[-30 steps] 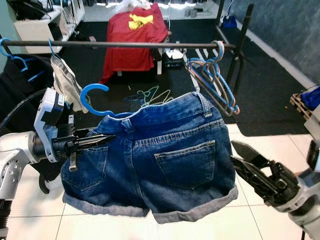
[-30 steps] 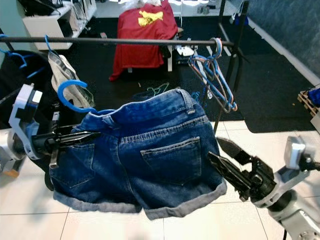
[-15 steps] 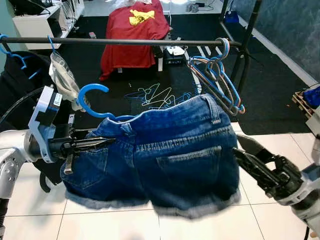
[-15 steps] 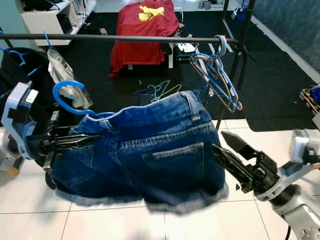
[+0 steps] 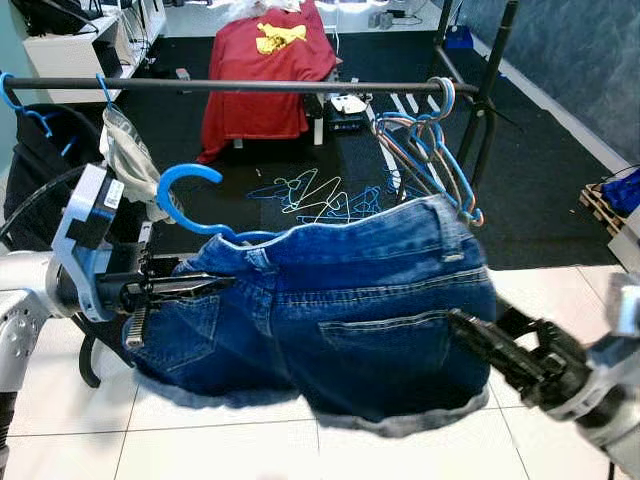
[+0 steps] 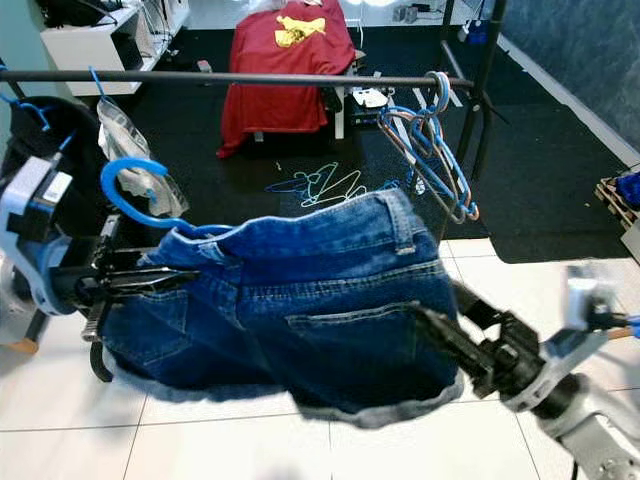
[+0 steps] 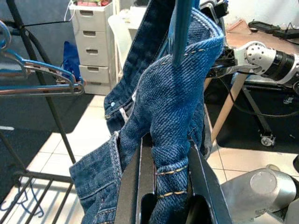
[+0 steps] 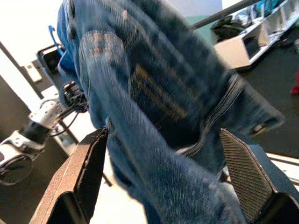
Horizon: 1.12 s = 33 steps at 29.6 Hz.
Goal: Hang hanger
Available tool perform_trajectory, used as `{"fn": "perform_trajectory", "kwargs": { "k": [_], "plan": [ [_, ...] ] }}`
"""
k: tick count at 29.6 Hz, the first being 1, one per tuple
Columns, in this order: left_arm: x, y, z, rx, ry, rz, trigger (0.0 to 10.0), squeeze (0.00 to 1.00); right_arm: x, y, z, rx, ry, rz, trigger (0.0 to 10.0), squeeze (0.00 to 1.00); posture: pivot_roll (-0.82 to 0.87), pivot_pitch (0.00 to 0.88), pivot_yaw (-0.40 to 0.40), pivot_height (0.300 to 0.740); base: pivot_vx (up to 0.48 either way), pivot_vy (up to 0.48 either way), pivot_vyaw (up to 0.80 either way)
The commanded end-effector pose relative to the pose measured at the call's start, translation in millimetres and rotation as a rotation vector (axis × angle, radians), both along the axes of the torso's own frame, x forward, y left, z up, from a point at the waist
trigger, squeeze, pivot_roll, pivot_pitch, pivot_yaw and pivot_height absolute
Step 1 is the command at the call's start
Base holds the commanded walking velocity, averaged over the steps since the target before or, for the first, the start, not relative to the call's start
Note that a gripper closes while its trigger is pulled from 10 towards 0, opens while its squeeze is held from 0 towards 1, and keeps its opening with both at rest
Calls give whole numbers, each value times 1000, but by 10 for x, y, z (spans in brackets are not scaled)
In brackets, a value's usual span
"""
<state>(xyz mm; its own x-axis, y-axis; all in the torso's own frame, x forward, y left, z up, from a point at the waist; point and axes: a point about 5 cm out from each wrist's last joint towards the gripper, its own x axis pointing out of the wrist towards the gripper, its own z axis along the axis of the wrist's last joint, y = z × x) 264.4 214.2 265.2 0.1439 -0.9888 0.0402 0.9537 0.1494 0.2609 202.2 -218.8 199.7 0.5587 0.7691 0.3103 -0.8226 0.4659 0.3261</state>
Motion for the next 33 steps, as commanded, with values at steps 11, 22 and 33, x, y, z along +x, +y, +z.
{"fn": "perform_trajectory", "kwargs": {
  "k": [11,22,33],
  "plan": [
    [14,-64,74,-5,-39,-22,10000,0,11,-16,-2,-38,2,-25,0,0,-56,117,13,740,0,0,0],
    [217,166,-40,20,-8,211,10000,0,154,-136,-58,-101,23,-169,0,0,-56,110,14,740,0,0,0],
    [510,448,-300,219,113,614,10000,0,419,-455,67,-136,-10,-497,0,0,-55,120,10,740,0,0,0]
  ]
}}
